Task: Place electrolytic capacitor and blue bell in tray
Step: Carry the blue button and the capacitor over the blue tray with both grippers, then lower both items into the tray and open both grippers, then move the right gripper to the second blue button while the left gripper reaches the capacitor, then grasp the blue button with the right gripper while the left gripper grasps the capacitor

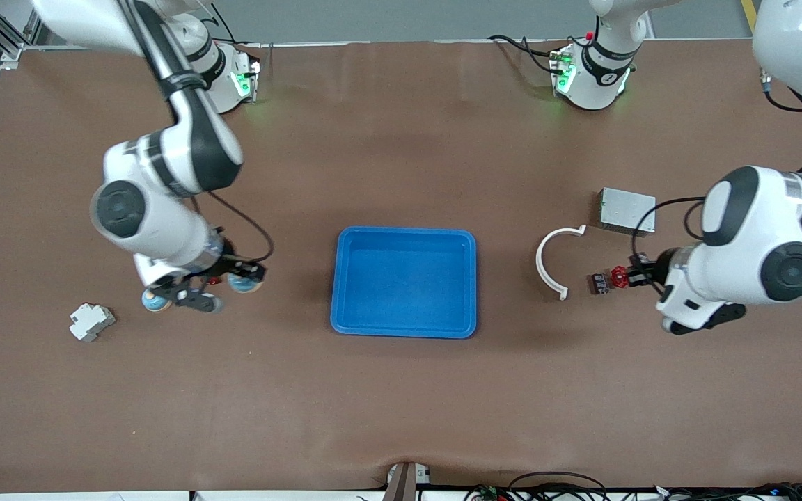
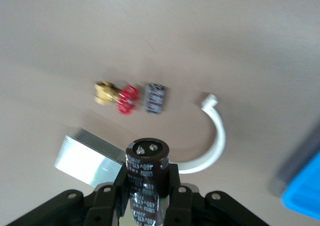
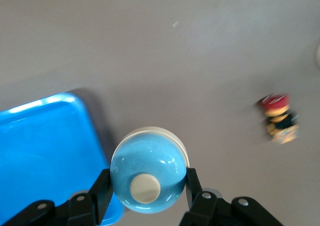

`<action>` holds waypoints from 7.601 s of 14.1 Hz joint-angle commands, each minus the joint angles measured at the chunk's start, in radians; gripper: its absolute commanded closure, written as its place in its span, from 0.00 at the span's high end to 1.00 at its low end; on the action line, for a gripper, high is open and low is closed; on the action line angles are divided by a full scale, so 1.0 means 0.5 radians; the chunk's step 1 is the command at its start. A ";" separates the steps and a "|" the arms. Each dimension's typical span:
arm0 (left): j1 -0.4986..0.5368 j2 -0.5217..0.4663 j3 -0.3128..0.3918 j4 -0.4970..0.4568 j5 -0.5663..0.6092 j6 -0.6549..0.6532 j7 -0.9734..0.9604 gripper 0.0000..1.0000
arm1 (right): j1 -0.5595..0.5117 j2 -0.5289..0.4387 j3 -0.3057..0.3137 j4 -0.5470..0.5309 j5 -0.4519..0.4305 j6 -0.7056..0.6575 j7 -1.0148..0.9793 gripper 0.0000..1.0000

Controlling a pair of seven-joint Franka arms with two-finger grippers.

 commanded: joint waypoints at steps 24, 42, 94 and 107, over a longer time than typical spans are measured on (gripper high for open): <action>-1.104 0.630 0.169 0.120 0.002 0.636 -1.958 0.00 | 0.582 0.604 -0.022 0.055 -0.077 0.728 1.221 0.00; -1.214 0.717 0.295 0.139 -0.010 0.762 -1.973 0.11 | 0.671 0.751 -0.022 0.144 -0.080 0.737 1.322 0.00; -0.165 0.133 0.301 -0.665 0.128 0.992 0.466 1.00 | -0.958 0.221 -0.059 -0.546 -0.135 0.937 -1.743 1.00; -0.147 0.232 0.314 -0.671 0.284 0.992 0.426 1.00 | -0.965 0.334 -0.056 -0.577 -0.132 1.069 -1.740 1.00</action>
